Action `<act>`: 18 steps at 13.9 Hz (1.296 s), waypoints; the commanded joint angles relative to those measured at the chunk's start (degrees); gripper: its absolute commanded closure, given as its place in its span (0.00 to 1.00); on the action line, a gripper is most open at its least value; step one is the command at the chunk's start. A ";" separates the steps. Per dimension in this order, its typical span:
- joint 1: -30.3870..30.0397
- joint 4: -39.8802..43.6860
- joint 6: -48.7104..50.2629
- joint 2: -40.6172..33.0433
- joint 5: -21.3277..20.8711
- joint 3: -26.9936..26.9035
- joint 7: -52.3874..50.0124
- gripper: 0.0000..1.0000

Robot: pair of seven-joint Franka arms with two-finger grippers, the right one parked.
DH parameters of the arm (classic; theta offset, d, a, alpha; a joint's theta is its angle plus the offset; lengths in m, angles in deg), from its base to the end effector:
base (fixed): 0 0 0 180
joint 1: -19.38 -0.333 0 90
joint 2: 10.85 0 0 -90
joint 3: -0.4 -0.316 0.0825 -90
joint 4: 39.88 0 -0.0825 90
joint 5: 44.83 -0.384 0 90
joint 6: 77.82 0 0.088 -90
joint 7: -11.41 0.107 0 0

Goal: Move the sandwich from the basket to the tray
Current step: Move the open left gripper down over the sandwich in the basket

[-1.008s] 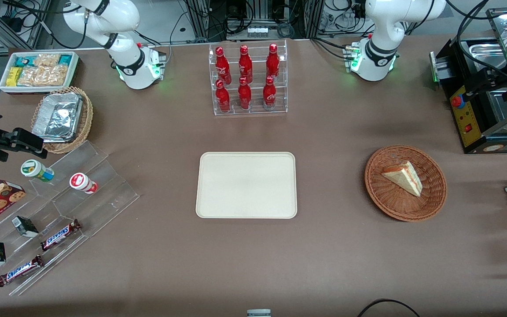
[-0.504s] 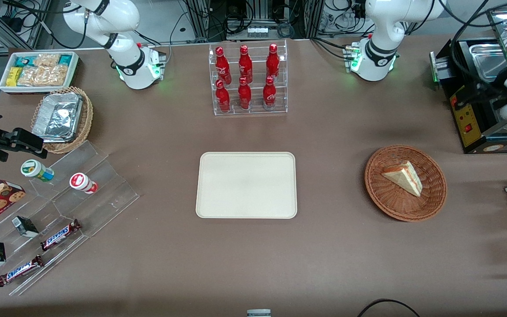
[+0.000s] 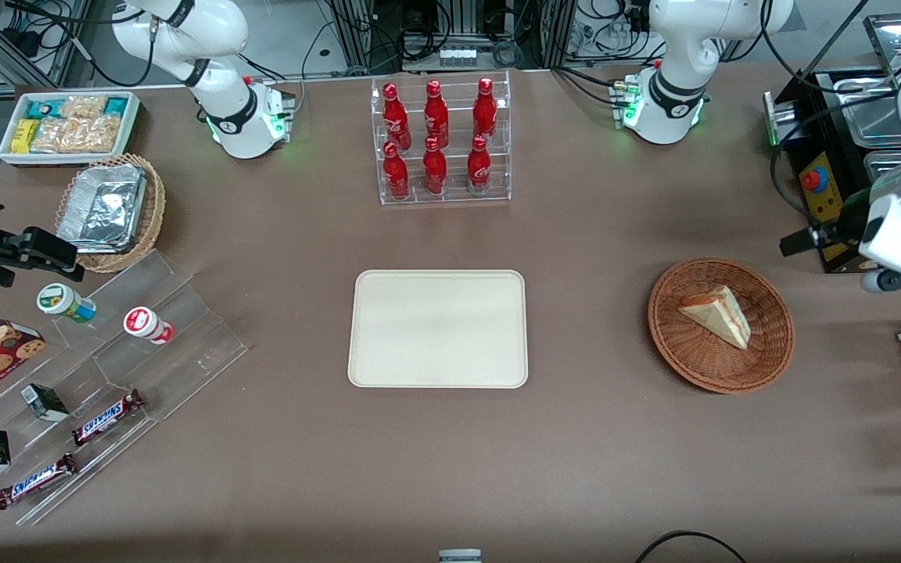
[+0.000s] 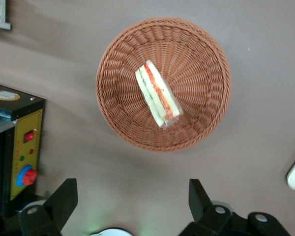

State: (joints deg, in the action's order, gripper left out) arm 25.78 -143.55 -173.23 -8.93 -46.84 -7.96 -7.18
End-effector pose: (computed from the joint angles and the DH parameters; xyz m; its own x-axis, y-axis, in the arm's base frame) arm 0.5523 0.0215 0.5017 0.9246 0.3480 -0.1549 0.3370 -0.9369 -0.0929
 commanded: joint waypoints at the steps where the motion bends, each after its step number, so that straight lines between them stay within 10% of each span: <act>1: 0.89 -5.38 -5.99 -1.04 0.43 -0.52 -9.76 0.00; 7: 2.12 -19.70 -25.59 -1.31 0.61 -0.52 -31.58 0.00; 18: 1.77 -24.99 -39.23 6.60 0.61 -0.52 -37.92 0.00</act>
State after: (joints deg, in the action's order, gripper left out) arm 27.32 -167.33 -210.02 -2.80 -46.64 -8.15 -43.86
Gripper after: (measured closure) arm 0.000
